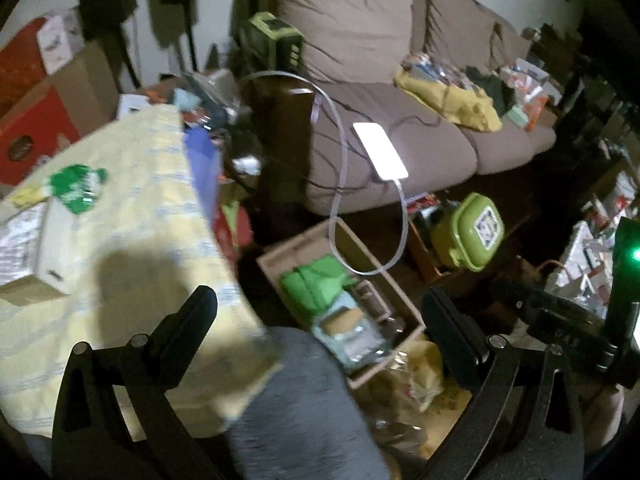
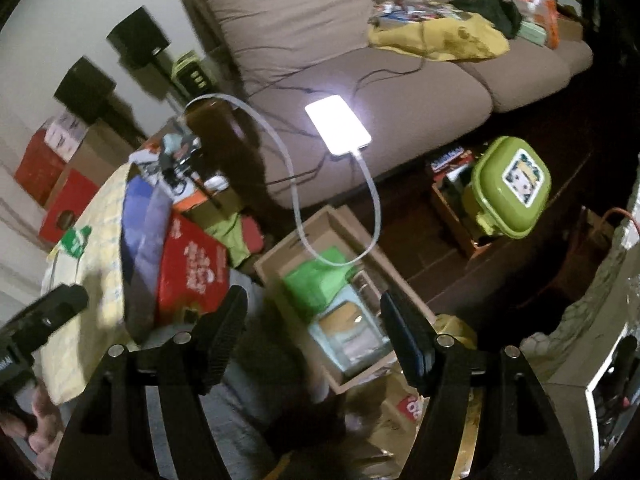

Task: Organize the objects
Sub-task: 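Open both grippers and withdraw them from the box toward the table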

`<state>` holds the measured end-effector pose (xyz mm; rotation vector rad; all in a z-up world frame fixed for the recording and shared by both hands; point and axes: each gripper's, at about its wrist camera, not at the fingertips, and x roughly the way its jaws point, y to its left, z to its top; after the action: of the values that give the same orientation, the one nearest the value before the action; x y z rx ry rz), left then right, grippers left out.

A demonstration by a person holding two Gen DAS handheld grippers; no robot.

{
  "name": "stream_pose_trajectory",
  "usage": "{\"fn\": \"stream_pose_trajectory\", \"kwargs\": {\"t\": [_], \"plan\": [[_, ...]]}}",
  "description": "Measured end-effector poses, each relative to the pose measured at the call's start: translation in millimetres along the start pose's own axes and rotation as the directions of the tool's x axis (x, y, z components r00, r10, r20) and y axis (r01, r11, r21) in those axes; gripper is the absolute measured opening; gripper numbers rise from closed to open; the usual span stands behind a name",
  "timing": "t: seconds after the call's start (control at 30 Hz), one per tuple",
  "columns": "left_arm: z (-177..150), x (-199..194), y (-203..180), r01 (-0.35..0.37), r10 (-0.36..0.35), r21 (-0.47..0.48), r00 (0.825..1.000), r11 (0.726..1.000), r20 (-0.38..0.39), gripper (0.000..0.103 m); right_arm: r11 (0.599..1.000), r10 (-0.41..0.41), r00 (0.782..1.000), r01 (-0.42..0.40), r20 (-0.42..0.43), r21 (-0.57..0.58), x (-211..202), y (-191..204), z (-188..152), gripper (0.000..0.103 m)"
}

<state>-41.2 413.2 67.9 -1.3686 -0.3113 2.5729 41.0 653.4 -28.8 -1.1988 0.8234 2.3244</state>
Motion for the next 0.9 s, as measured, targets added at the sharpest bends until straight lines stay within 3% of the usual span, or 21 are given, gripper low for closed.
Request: {"fn": "stream_pose_trajectory", "kwargs": {"t": [0.2,0.33,0.5,0.8,0.9], "plan": [[-11.3,-23.1,36.4,-0.093,0.091,0.019,0.991,0.995,0.096,0.099,0.991,0.112,0.994,-0.113,-0.019,-0.074,11.4,48.1,-9.0,0.071],[-15.7,-37.6,73.4,-0.134,0.136,-0.020,0.983,0.991,0.121,0.098,0.976,0.155,0.987,-0.158,-0.032,-0.147,17.6,85.0,-16.4,0.067],[-26.1,-48.3,117.9,-0.194,0.203,-0.079,0.971,0.978,0.128,0.087,0.939,0.212,0.975,-0.221,-0.062,-0.265,22.9,130.8,-24.3,0.055],[-47.1,-58.0,187.4,-0.214,0.237,-0.204,0.967,0.955,0.097,0.062,0.895,0.261,0.959,-0.283,-0.110,-0.346,33.6,161.8,-39.0,0.026],[-53.5,-54.4,210.2,-0.196,0.219,-0.262,0.974,0.945,0.063,0.042,0.882,0.263,0.955,-0.295,-0.136,-0.367,39.8,170.5,-41.7,0.016]]}}
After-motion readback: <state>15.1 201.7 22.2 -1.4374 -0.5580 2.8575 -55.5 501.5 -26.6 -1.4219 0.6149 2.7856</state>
